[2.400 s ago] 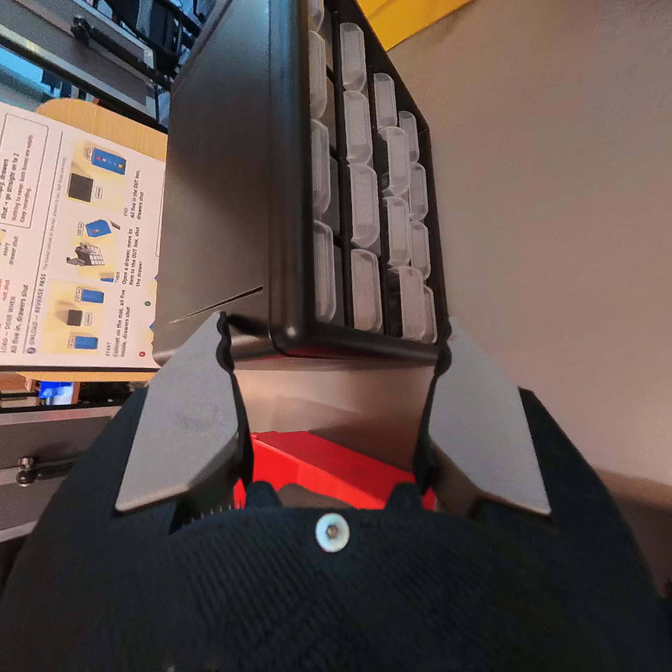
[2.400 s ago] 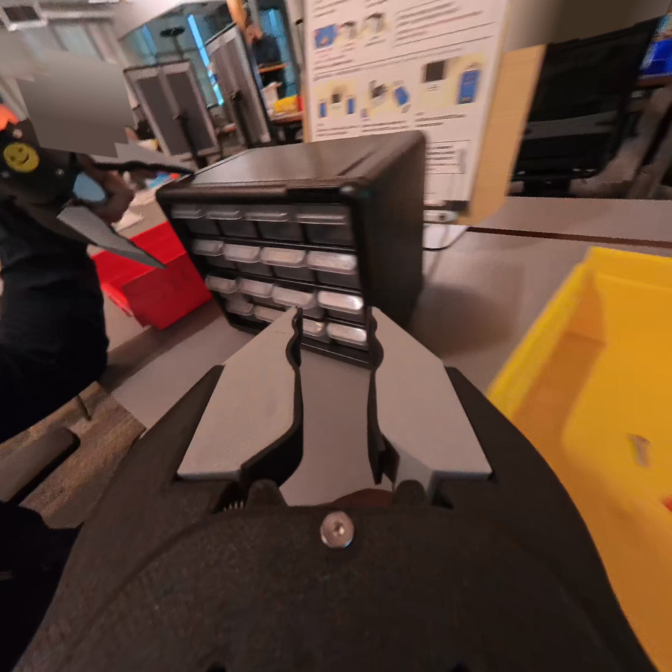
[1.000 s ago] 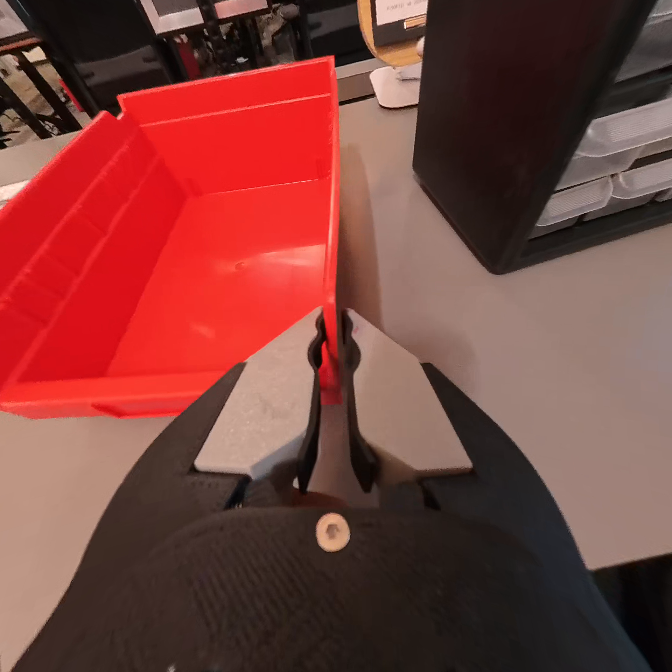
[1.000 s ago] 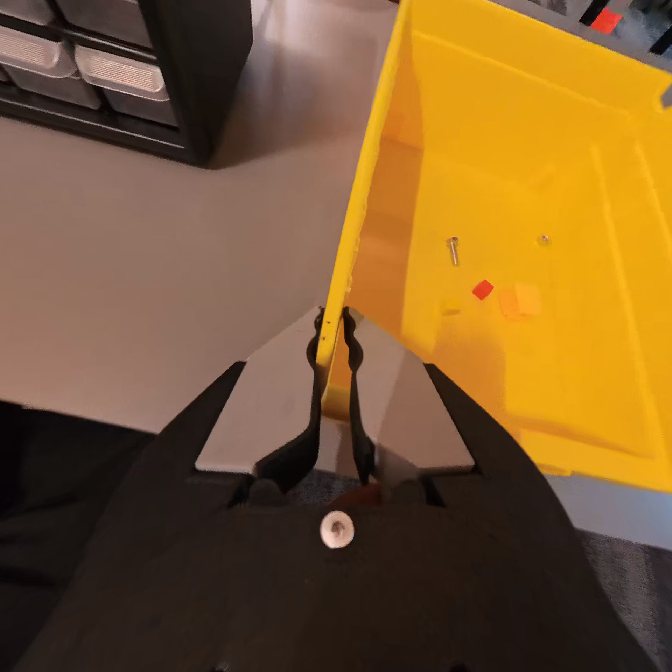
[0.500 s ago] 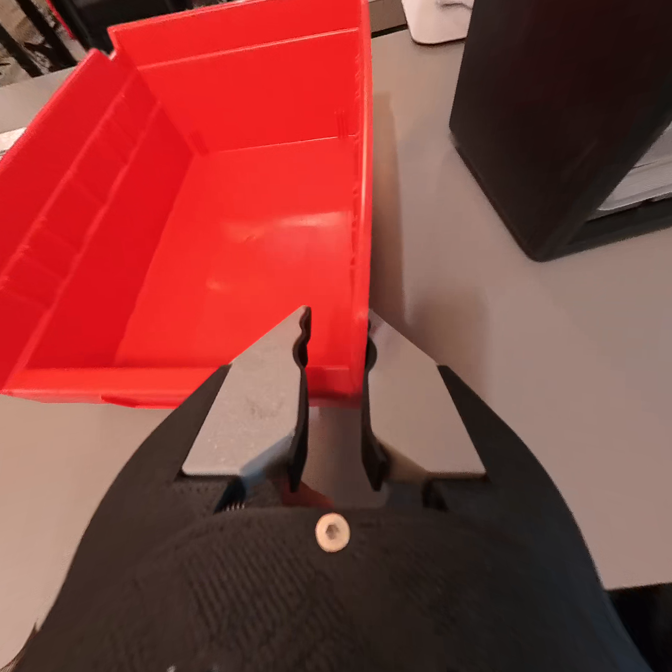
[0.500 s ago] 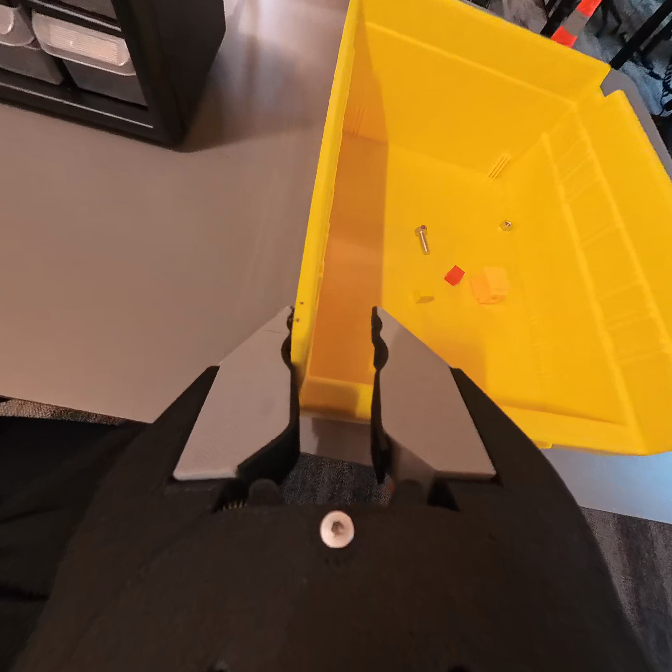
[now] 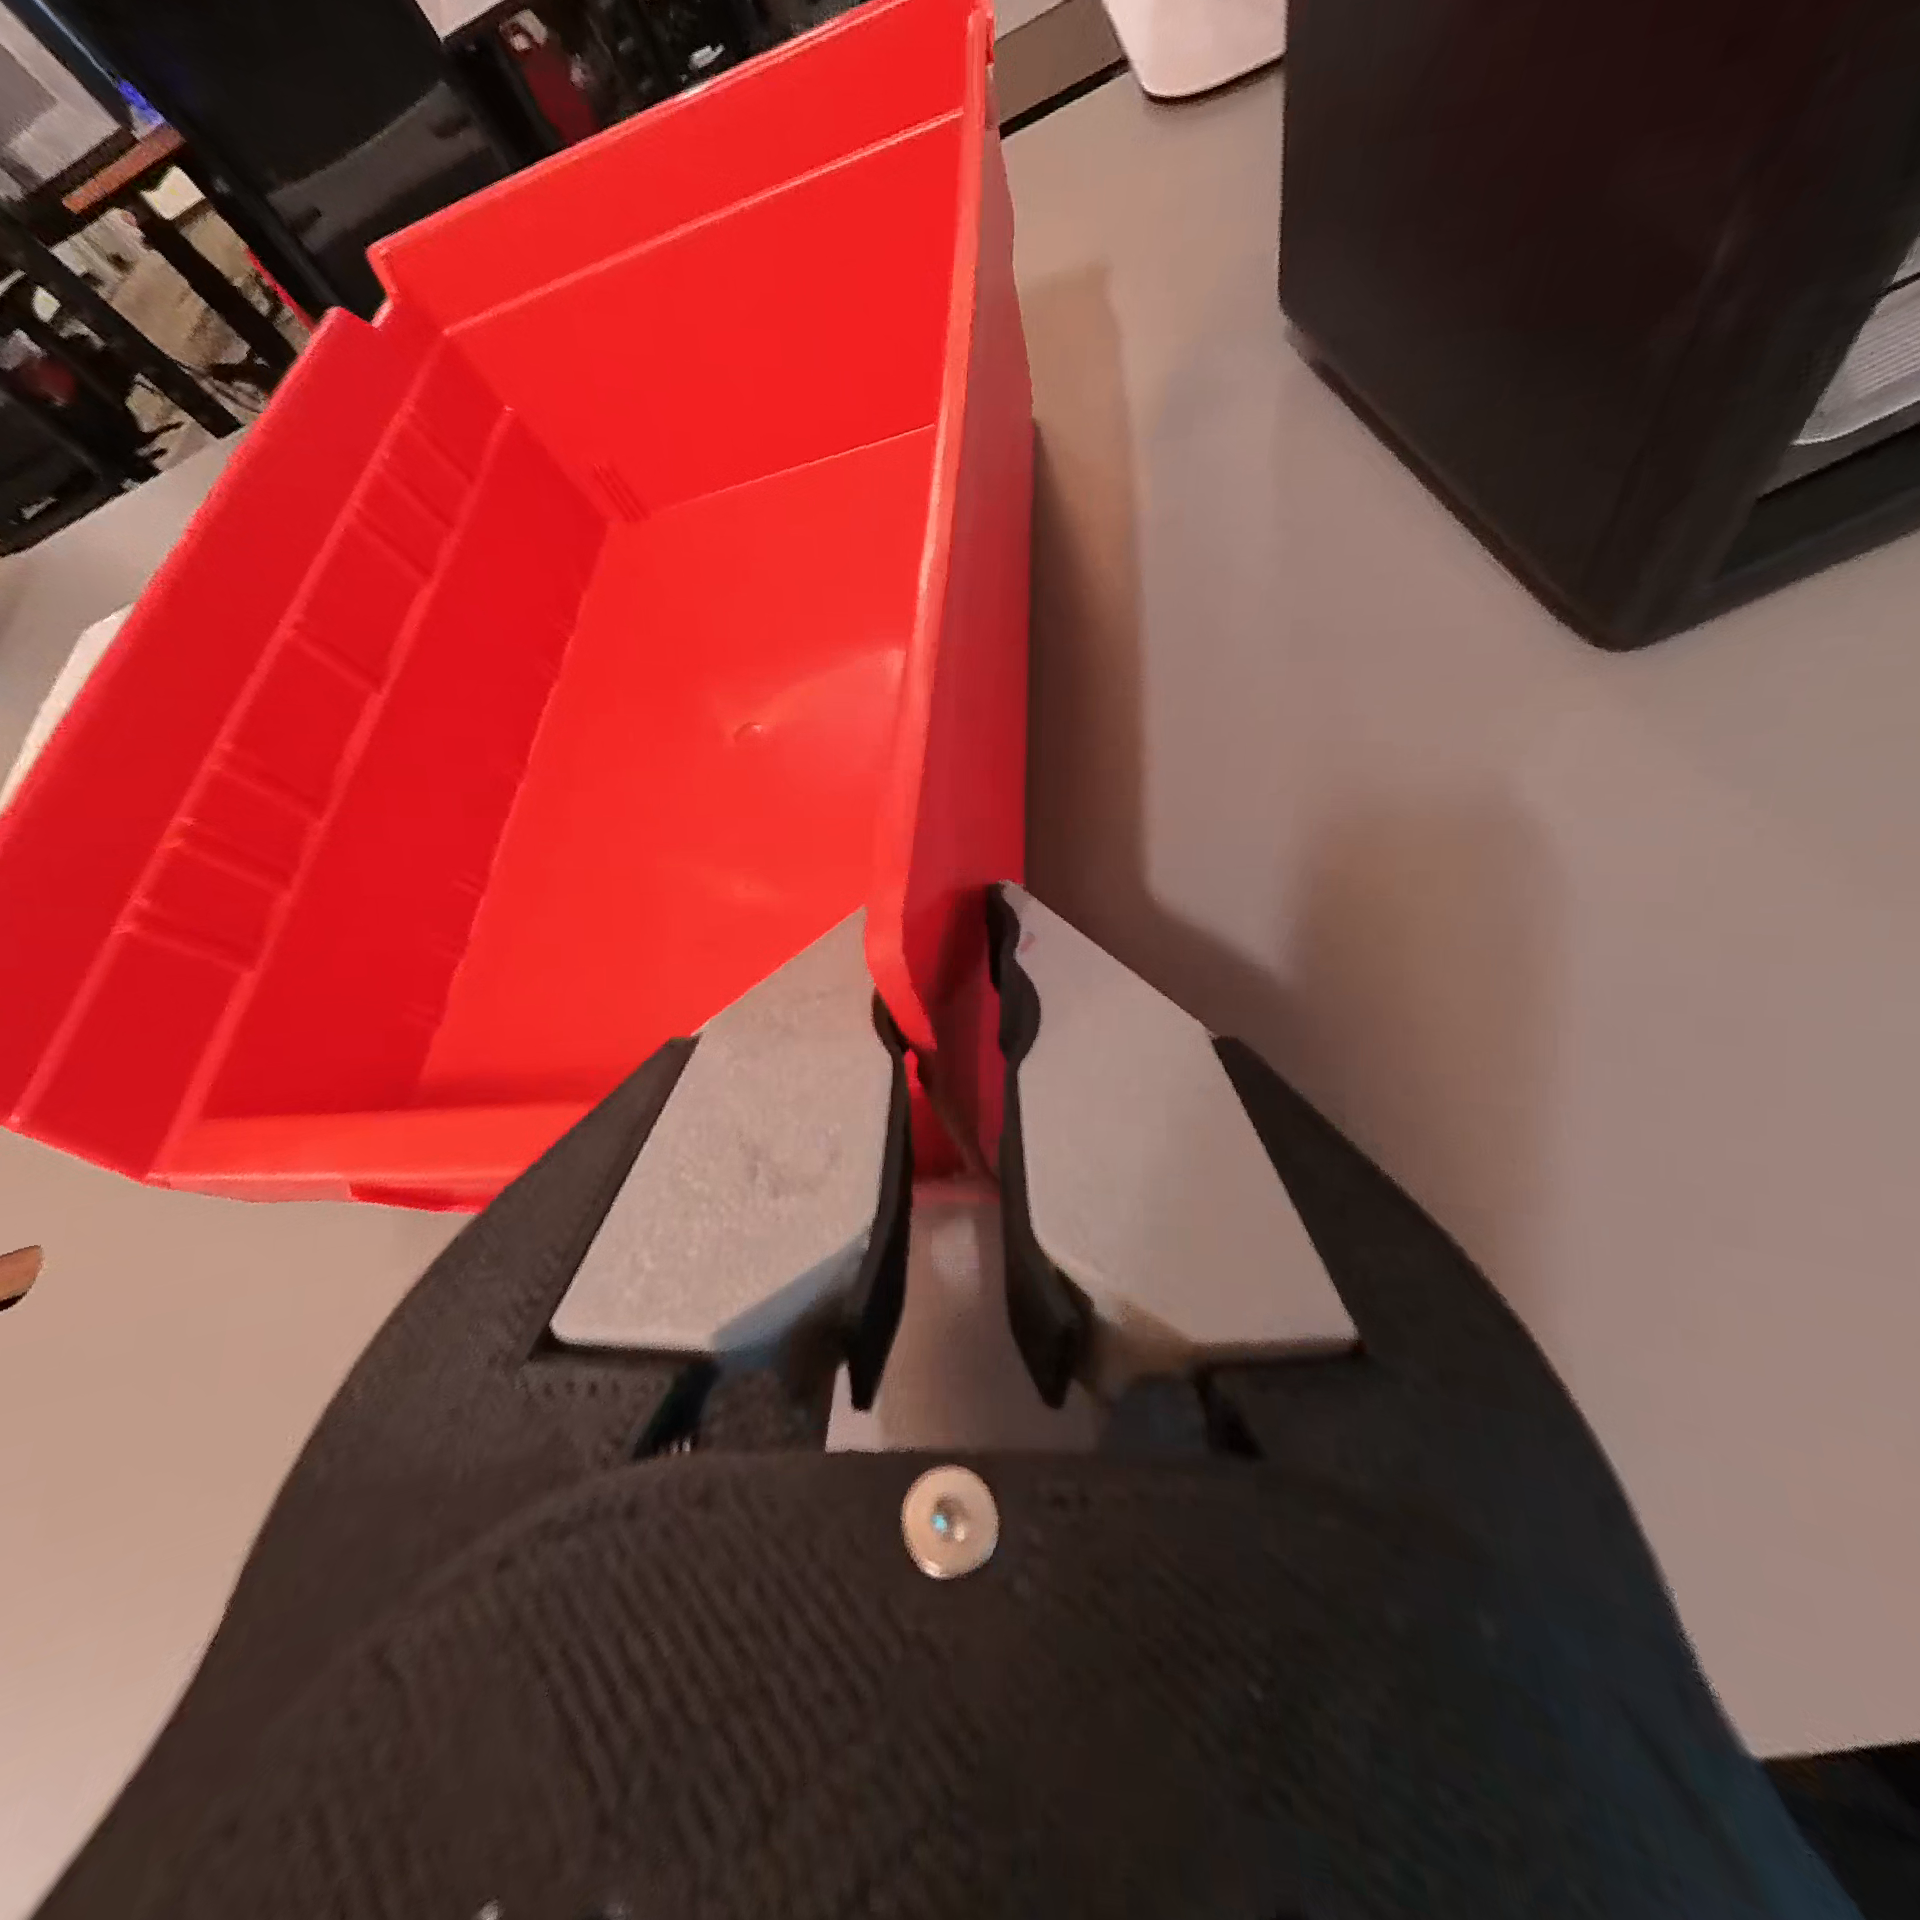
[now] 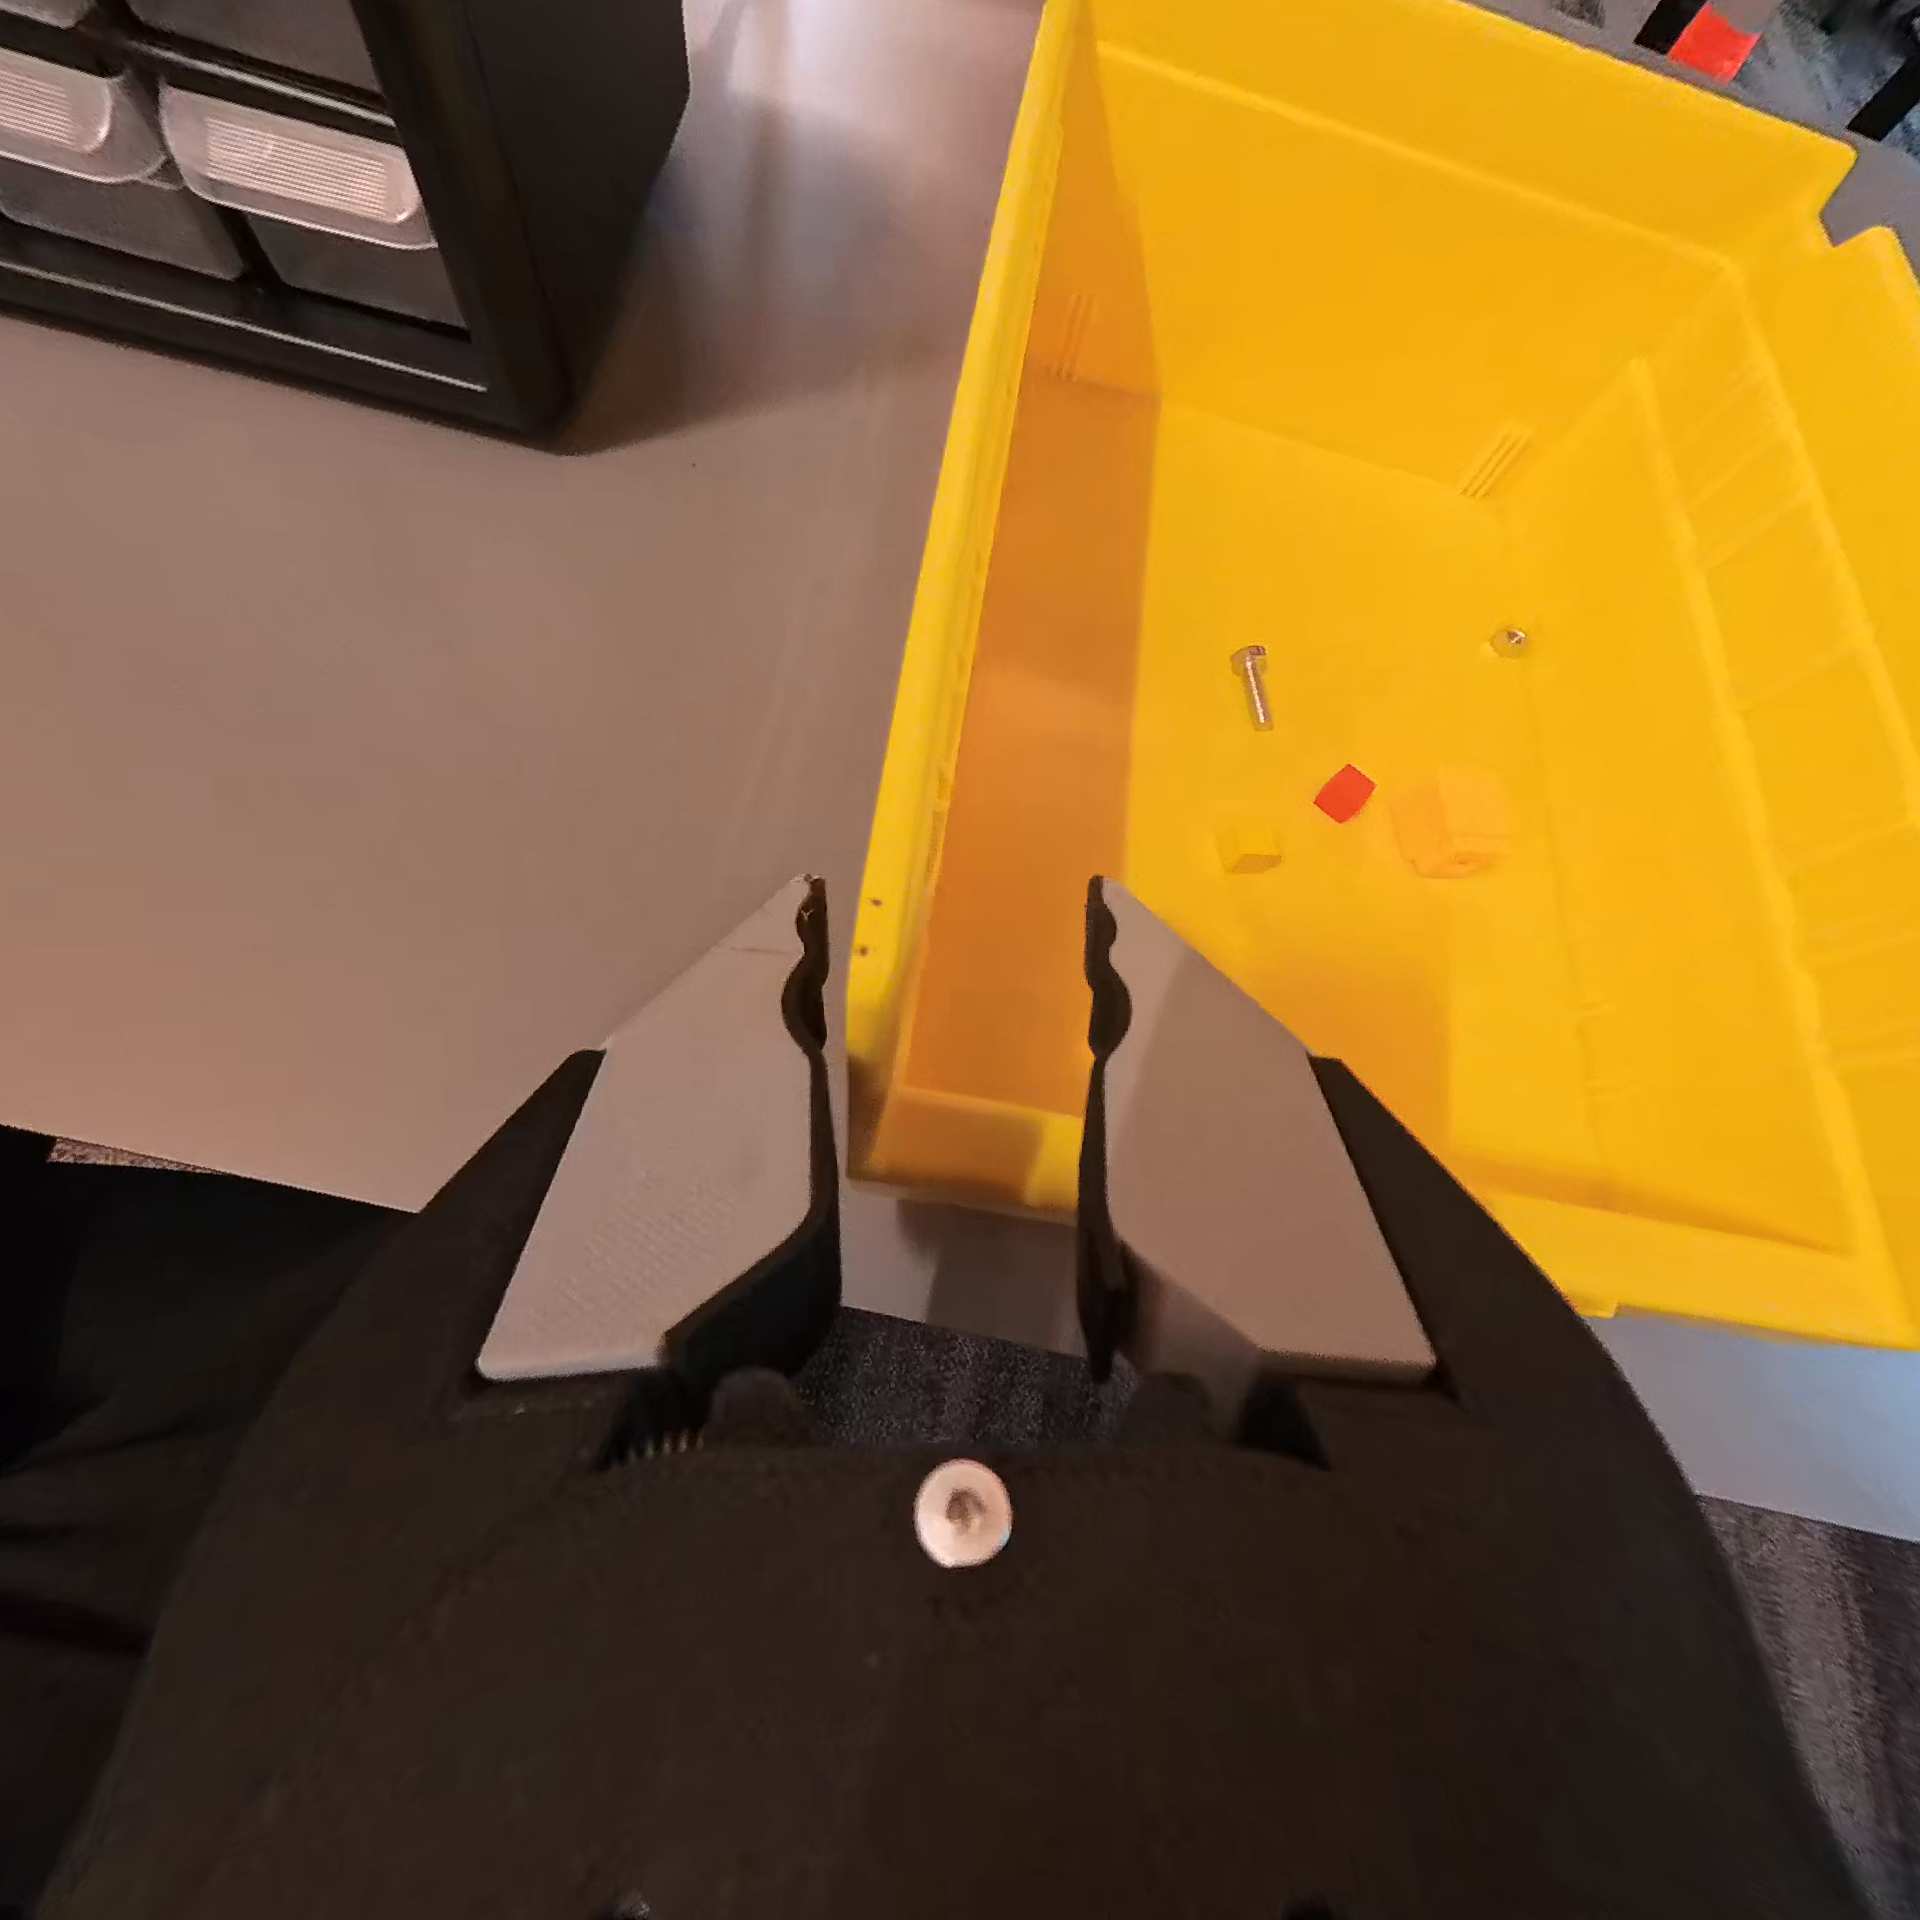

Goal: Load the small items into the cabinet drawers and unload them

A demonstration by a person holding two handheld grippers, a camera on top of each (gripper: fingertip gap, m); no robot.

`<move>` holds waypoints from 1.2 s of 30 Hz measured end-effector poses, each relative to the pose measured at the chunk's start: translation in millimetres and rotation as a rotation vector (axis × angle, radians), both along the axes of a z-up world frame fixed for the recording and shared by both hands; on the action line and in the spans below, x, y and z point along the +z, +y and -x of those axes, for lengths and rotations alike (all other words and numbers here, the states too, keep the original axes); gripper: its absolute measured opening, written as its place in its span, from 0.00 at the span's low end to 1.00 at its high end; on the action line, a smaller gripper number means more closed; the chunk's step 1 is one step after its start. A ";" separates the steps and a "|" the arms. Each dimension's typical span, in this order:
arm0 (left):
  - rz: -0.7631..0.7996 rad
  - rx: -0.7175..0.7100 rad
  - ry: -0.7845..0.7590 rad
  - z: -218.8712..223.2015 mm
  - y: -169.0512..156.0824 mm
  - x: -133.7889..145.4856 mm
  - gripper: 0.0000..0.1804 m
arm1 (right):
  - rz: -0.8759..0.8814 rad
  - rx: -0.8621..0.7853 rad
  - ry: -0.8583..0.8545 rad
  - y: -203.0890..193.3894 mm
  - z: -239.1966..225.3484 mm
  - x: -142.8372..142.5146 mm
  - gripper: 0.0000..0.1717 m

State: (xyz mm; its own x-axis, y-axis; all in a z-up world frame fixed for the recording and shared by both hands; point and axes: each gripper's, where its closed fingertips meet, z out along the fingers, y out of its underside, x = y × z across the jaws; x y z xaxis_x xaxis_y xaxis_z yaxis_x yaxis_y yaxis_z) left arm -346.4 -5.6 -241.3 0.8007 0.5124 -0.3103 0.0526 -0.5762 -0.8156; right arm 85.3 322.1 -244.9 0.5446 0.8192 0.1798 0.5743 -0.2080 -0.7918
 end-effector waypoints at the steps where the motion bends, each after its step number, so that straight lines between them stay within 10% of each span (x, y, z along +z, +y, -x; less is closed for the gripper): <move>1: -0.009 -0.009 -0.003 -0.4 0.2 0.7 0.04 | -0.003 0.001 -0.005 0.0 0.5 -0.1 0.27; 11: -0.034 -0.014 0.026 11.0 7.0 7.9 0.12 | -0.023 -0.018 -0.077 12.1 6.9 -2.2 0.33; 16: 0.033 -0.039 0.076 13.0 14.2 5.6 0.10 | -0.066 0.053 -0.156 6.4 16.0 -2.6 0.07; 21: 0.039 -0.068 0.007 14.6 18.0 6.5 0.03 | -0.029 0.048 -0.133 5.3 10.3 -1.0 0.02; 36: -0.093 -0.027 0.140 -1.2 -71.0 38.0 0.02 | -0.185 0.108 -0.159 -26.9 -35.4 38.0 0.02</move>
State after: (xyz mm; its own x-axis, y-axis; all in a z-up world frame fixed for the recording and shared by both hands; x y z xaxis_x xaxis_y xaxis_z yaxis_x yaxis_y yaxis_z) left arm -345.1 -76.6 -203.3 0.7669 0.5230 -0.3719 -0.0797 -0.4974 -0.8639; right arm 120.7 295.2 -206.9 0.4091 0.8163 0.4078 0.7052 0.0007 -0.7090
